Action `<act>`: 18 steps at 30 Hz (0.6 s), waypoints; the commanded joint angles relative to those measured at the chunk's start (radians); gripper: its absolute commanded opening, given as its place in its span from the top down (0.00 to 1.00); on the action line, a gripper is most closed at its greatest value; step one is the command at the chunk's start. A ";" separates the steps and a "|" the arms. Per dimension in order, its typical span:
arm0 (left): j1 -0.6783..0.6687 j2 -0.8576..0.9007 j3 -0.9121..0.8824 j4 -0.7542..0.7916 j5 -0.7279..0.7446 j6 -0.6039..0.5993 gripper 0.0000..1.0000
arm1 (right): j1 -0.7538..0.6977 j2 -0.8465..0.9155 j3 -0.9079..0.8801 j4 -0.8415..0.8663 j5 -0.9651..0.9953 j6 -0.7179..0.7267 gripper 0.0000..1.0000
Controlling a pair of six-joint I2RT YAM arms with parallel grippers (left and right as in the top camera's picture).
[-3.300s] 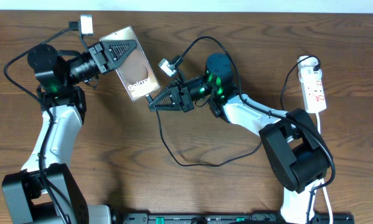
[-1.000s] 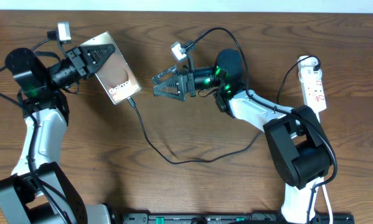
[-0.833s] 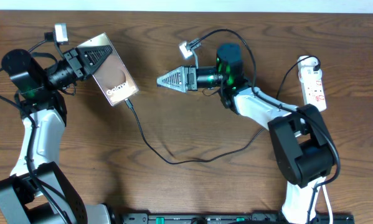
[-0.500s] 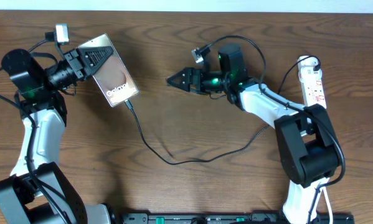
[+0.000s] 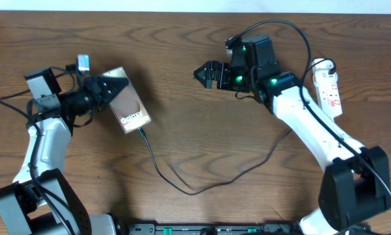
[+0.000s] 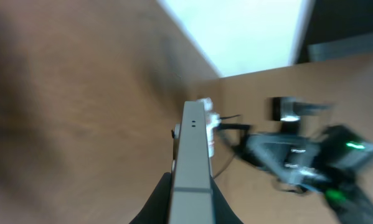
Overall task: Plug charger to phone and switch on socket
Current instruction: 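Lower the phone with the left gripper and lay it on the table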
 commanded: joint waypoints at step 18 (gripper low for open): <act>-0.128 0.342 -0.001 -0.095 -0.356 0.188 0.93 | 0.003 -0.050 0.022 -0.073 0.074 -0.021 0.02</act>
